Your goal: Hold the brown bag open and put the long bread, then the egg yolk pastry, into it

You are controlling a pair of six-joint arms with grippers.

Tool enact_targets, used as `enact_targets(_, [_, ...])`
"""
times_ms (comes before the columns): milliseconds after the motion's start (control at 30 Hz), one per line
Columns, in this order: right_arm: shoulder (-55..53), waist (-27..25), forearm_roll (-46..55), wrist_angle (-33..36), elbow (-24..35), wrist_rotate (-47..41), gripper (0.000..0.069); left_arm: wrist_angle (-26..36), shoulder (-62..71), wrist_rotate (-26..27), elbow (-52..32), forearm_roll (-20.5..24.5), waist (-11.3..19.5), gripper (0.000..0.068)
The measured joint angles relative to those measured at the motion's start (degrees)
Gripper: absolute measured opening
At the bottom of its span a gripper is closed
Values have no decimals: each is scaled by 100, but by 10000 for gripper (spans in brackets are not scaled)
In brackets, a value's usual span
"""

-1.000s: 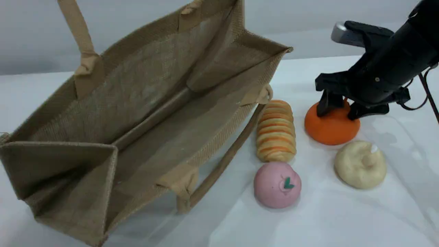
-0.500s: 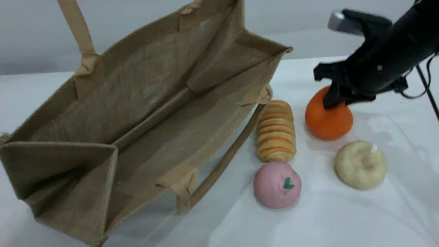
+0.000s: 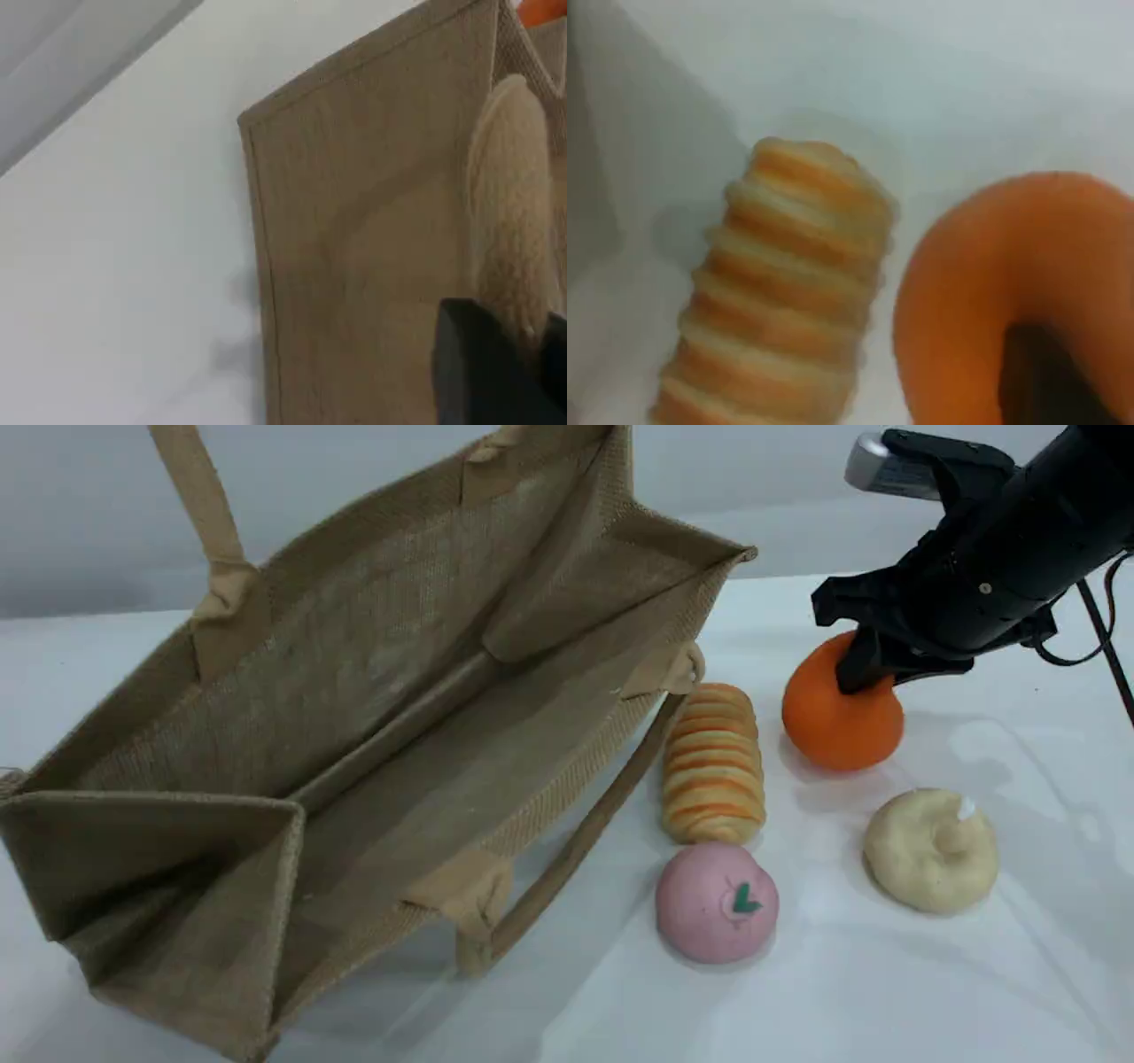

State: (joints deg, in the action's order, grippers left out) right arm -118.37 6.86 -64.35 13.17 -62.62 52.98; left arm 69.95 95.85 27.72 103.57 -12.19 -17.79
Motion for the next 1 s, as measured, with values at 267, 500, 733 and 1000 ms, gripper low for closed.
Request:
enact_targets(267, [7,0,0,59,-10,-18,302,0,0,5,0,19,0,89])
enact_targets(500, [52,0,0,1251,-10,-13,445,0,0,10,0,19,0,89])
enact_targets(733, [52,0,-27,1966,-10,-13,449,0,0,16,0,19,0,89])
enact_targets(1000, [246,0,-53,1082,-10,17,449,0,0,46,0,19,0,89])
